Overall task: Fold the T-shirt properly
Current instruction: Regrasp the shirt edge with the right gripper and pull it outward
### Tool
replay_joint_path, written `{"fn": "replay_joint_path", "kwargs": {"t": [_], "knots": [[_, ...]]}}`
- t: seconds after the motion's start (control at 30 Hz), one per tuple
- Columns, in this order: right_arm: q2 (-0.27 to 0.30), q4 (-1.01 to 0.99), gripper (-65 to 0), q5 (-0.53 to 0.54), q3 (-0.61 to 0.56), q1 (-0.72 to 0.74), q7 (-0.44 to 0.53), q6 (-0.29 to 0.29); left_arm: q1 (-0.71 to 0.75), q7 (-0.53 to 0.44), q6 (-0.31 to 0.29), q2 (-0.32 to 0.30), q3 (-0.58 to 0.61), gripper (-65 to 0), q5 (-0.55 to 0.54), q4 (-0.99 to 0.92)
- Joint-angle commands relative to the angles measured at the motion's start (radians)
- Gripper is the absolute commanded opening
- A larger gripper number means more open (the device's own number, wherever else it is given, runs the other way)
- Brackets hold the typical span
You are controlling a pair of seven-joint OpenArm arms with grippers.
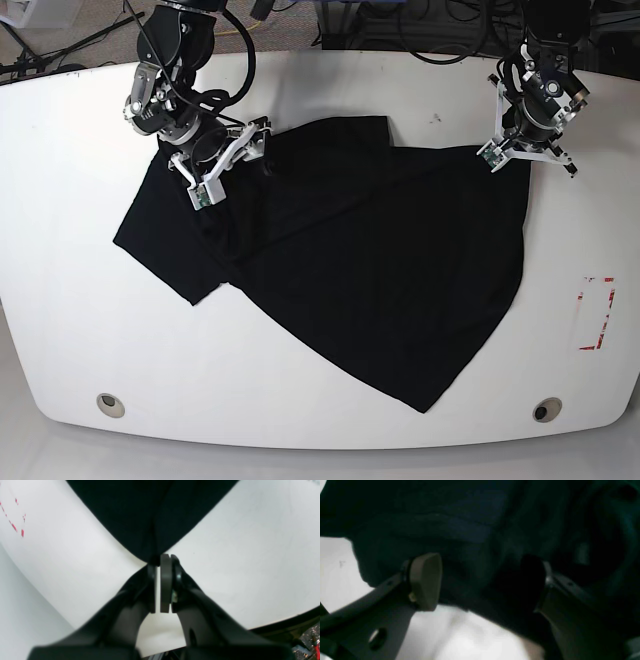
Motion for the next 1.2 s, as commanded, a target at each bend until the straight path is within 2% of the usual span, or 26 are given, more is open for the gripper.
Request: {"fn": "replay_joint_path", "kwargs": {"t": [0.0,0.13,0.43,0.67,0.77,0.83,0.93,0.97,1.17], "knots": [[0.007,0.081,-17.8,0.023,-0.029,-0.014,-0.008,0.003,-0.005,-0.007,0.006,-0.008,-0.005,-65.0,0.003,0.015],[0.006,0.107,-17.8,0.012,-0.044,-0.02,-0.014,0.0,-0.006,-0.007,0.006,-0.008,-0.005,-65.0,0.003,0.015],[0.016,-0.121,-17.8,0.011,-0.044,0.096,0.032,-0.002,-0.005,-0.007,0.006,-0.008,-0.007,-65.0,0.003,0.015],[0.019,-0.137,-18.9,0.023,-0.045,0.118,0.032,-0.002,-0.005,-0.007,0.006,-0.008,-0.007,-65.0,0.003,0.015],[0.01,-0.138,-30.3,0.023,-0.047,0.119,0.032,-0.002,-0.005,-0.007,0.006,-0.008,-0.007,-65.0,0.003,0.015],[-0.008,-0.143,-46.1,0.021,-0.045,0.133,0.032,-0.002,-0.005,-0.007,0.006,-0.008,-0.007,-65.0,0.003,0.015],[-0.013,-0.167,-62.3,0.018,-0.045,0.136,0.032,-0.002,-0.006,-0.007,0.006,-0.008,-0.007,-65.0,0.003,0.015],[-0.013,-0.186,-65.0,0.023,-0.049,0.139,0.032,-0.002,-0.008,-0.007,0.006,-0.008,-0.007,-65.0,0.003,0.015],[-0.016,-0.117,-65.0,0.023,-0.045,0.127,0.029,-0.002,-0.032,-0.007,0.006,-0.008,-0.005,-65.0,0.003,0.015]]}}
